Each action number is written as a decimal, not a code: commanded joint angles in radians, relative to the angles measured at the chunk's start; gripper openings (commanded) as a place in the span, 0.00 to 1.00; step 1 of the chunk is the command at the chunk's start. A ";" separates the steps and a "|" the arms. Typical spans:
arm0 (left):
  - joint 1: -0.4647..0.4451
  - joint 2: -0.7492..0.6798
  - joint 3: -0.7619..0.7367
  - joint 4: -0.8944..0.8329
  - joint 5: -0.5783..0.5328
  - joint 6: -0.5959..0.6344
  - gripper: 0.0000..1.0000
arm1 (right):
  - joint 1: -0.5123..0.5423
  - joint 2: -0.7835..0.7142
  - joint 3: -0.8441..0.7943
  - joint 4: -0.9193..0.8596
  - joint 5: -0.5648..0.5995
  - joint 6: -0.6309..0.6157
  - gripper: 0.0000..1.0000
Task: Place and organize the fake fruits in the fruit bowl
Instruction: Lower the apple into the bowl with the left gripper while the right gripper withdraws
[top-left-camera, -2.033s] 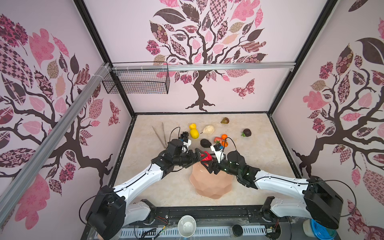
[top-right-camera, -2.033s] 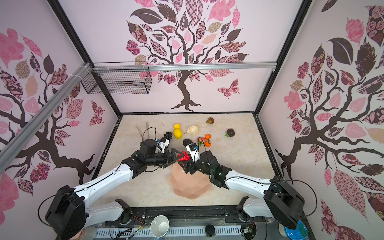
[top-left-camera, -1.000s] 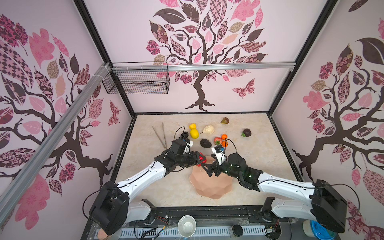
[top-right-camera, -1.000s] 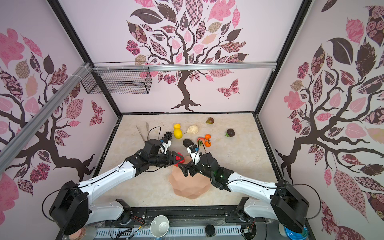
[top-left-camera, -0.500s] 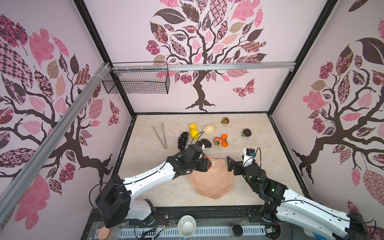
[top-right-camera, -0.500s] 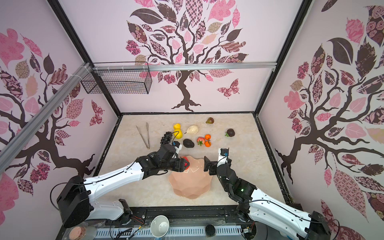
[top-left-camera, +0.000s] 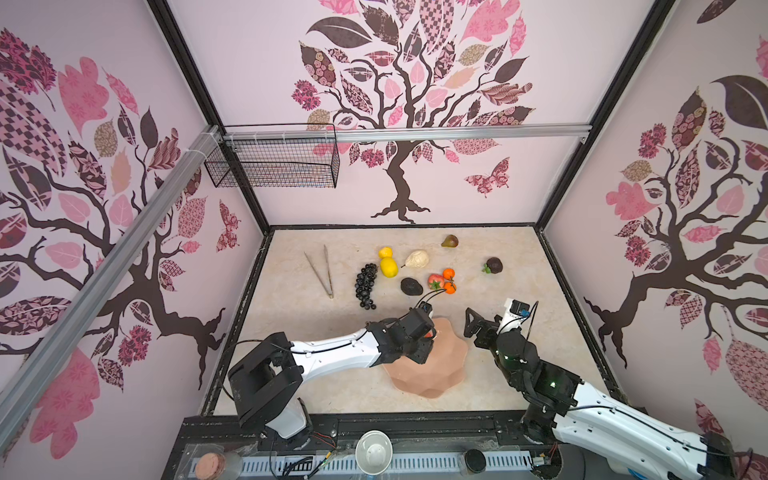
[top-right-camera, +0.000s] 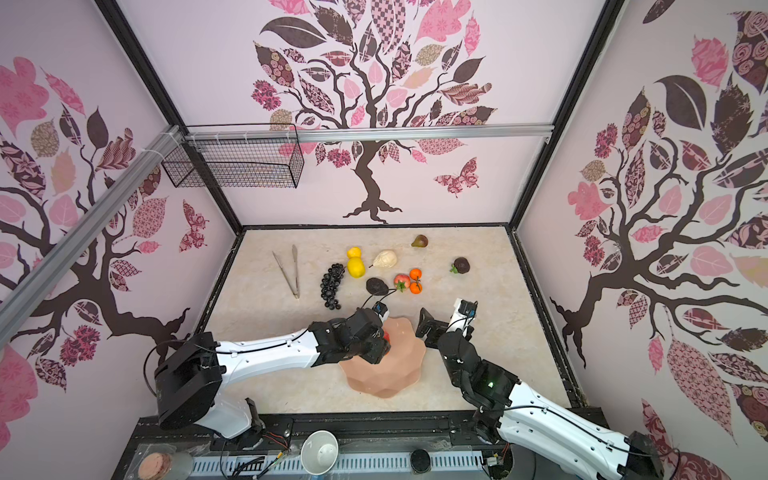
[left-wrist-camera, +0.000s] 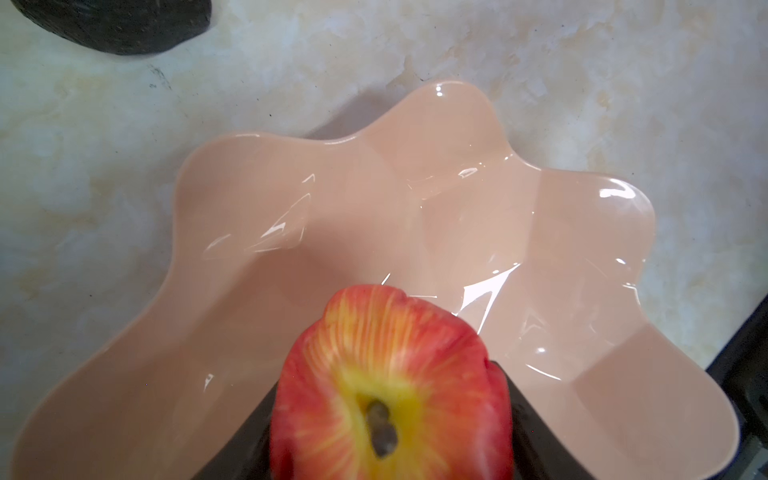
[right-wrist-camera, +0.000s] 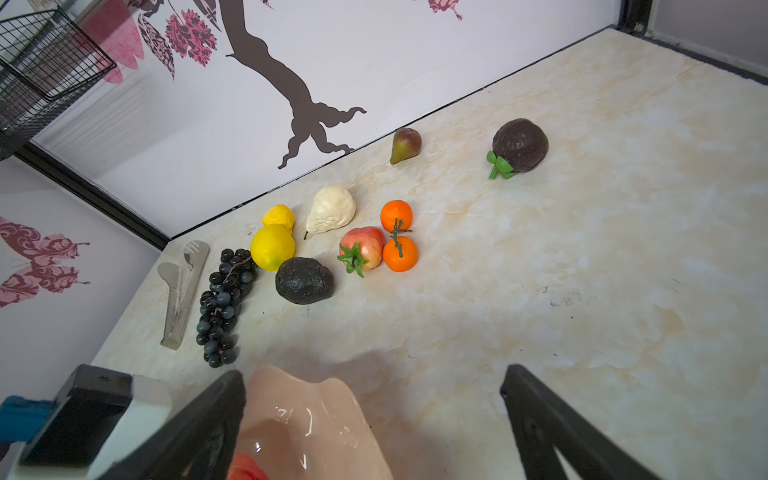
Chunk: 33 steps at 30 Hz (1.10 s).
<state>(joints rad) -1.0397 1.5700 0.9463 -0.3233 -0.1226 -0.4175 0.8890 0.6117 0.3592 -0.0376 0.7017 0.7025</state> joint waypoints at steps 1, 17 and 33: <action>-0.002 0.018 0.002 0.081 -0.037 0.025 0.55 | 0.002 0.018 0.031 0.000 -0.005 0.026 1.00; -0.043 0.122 -0.030 0.140 -0.068 0.055 0.60 | -0.001 0.019 0.027 0.007 -0.032 0.042 1.00; -0.047 0.041 -0.126 0.180 -0.086 0.043 0.78 | -0.015 0.036 0.049 0.032 -0.036 -0.007 1.00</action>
<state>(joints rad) -1.0817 1.6482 0.8474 -0.1673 -0.1947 -0.3695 0.8803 0.6472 0.3595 -0.0147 0.6601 0.7170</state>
